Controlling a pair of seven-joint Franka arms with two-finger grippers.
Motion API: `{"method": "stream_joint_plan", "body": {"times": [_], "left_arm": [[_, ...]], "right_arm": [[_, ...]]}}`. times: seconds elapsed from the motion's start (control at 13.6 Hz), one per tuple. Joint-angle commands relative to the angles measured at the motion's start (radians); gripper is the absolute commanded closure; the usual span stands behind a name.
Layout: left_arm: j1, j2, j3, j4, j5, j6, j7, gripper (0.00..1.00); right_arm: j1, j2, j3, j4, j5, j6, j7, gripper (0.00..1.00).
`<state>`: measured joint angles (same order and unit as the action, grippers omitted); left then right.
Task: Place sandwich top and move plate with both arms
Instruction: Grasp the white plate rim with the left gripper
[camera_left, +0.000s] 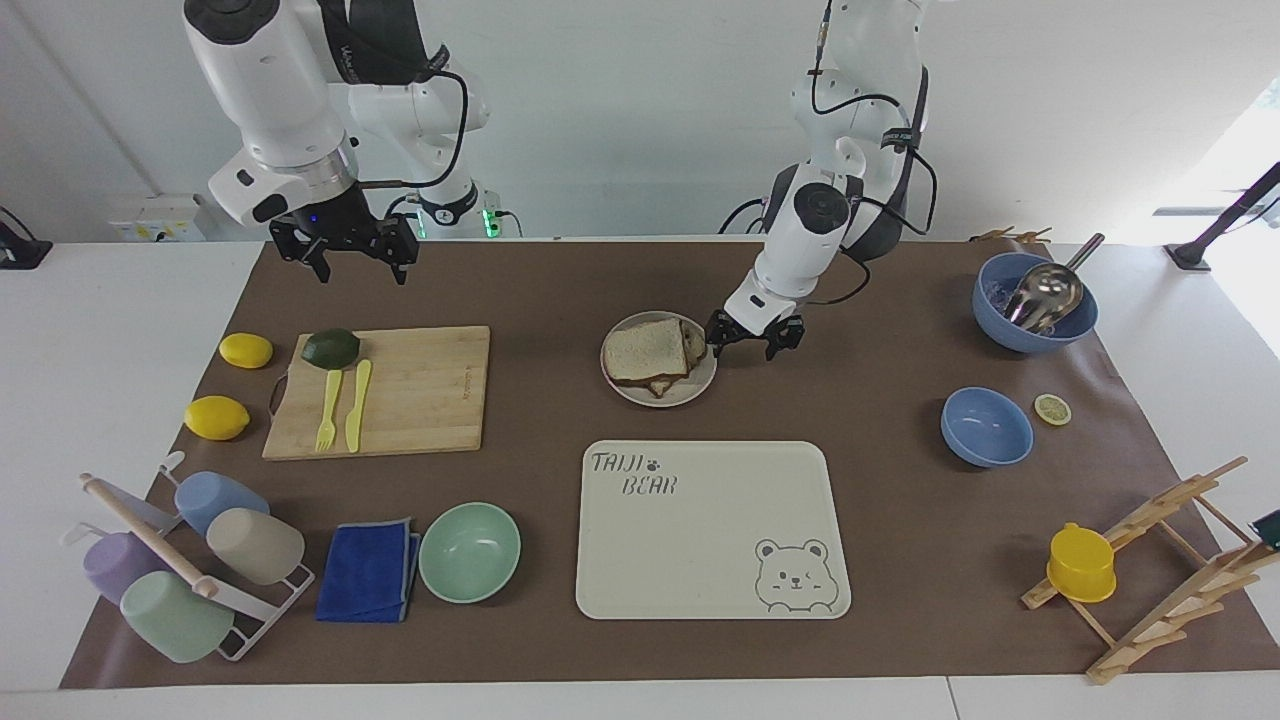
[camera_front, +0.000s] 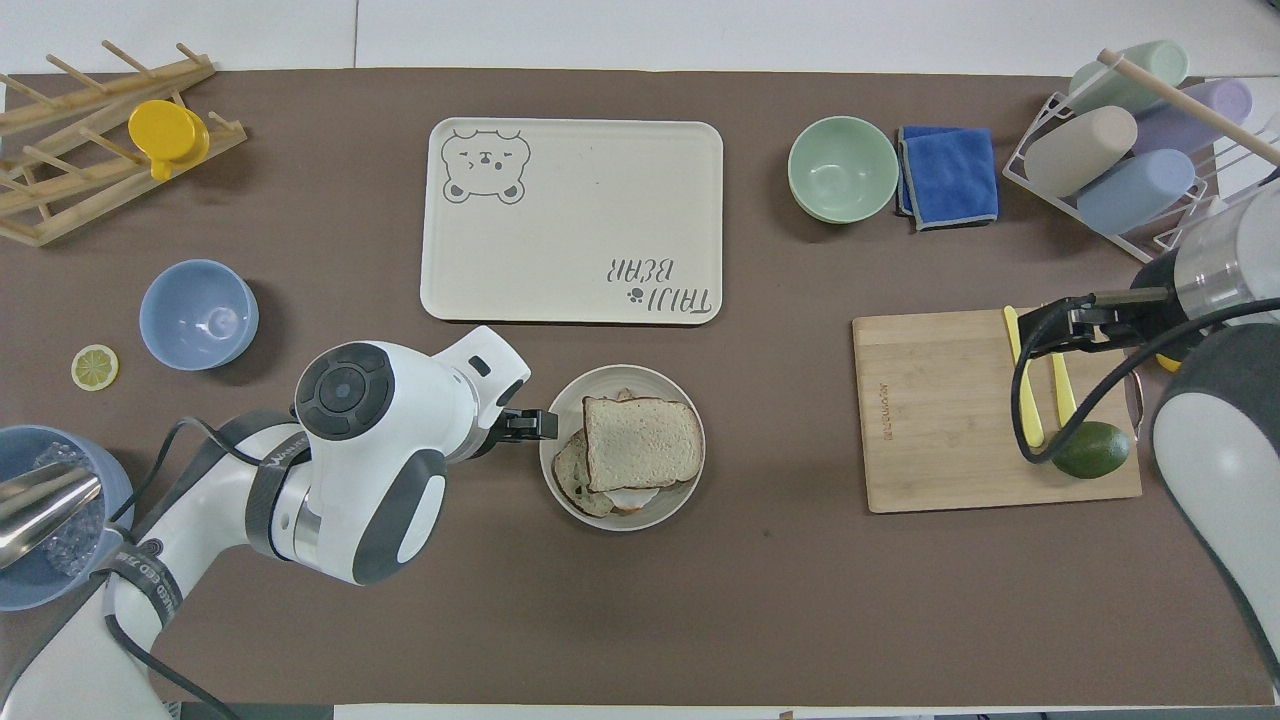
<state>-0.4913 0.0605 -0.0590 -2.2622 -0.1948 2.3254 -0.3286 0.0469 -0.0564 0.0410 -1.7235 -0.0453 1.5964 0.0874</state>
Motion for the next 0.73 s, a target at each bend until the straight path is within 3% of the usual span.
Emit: {"method": "stream_joint_plan", "body": {"times": [0.0,0.29,0.66], "left_arm": [[-0.026,0.007,0.016,-0.017,-0.035,0.032,0.0,0.12],[-0.036,0.028,0.013,-0.017,-0.049,0.038,0.0,0.31],[-0.062,0.056,0.013,-0.019,-0.071,0.064,0.002,0.33]], "right_arm": [[-0.005,-0.002,-0.024,-0.016,0.024,0.027,-0.074,0.0],[0.008,0.012,-0.024,-0.005,0.009,0.005,-0.083,0.0],[0.025,0.023,-0.056,0.005,-0.005,-0.003,-0.132,0.0]]}}
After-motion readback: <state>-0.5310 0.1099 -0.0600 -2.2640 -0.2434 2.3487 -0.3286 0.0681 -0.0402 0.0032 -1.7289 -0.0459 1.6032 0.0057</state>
